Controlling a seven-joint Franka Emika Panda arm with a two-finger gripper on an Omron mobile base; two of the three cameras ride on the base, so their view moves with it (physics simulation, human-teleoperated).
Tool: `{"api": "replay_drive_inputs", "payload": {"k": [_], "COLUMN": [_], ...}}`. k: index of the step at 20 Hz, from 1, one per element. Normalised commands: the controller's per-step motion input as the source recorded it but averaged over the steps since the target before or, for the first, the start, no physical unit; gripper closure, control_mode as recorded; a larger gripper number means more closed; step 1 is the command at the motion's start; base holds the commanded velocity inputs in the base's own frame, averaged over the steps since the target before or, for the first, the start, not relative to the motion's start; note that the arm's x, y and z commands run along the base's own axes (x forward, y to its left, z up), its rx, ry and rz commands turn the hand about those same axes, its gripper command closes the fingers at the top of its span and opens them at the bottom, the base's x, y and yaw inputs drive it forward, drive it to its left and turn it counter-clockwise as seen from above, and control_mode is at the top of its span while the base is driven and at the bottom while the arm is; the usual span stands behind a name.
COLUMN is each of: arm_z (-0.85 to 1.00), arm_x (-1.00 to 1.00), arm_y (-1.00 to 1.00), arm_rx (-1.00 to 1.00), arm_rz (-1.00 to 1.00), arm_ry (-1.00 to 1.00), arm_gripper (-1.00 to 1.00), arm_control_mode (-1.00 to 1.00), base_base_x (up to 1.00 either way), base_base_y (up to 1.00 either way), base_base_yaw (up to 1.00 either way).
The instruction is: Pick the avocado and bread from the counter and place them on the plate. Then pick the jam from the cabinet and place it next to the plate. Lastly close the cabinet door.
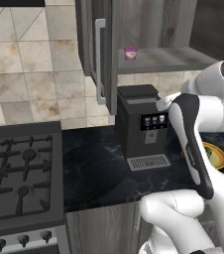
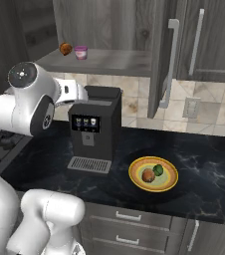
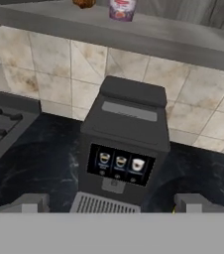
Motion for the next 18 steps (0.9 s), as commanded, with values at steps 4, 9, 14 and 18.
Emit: {"api": "replay_drive_inputs", "payload": {"k": [4,9,14,18], "arm_z": [0.62,0.40,0.34,0.30], "arm_x": [0.00,0.02,0.15,0.22], "arm_y": [0.08,0.11,0.14,0.11], "arm_rx": [0.00,0.00,0.00,0.00], "arm_rz": [0.00,0.00,0.00,0.00], "arm_ry": [0.00,-0.01,-0.03,-0.04], "arm_gripper": [-1.00,-1.00,-1.00,-1.00], "arm_control_mode": [-1.00,-1.00,-1.00,-1.00], "base_base_x": [0.00,0.00,0.00,0.00], "base_base_y": [0.00,0.00,0.00,0.00], "base_base_yaw": [0.00,0.00,0.00,0.00]}}
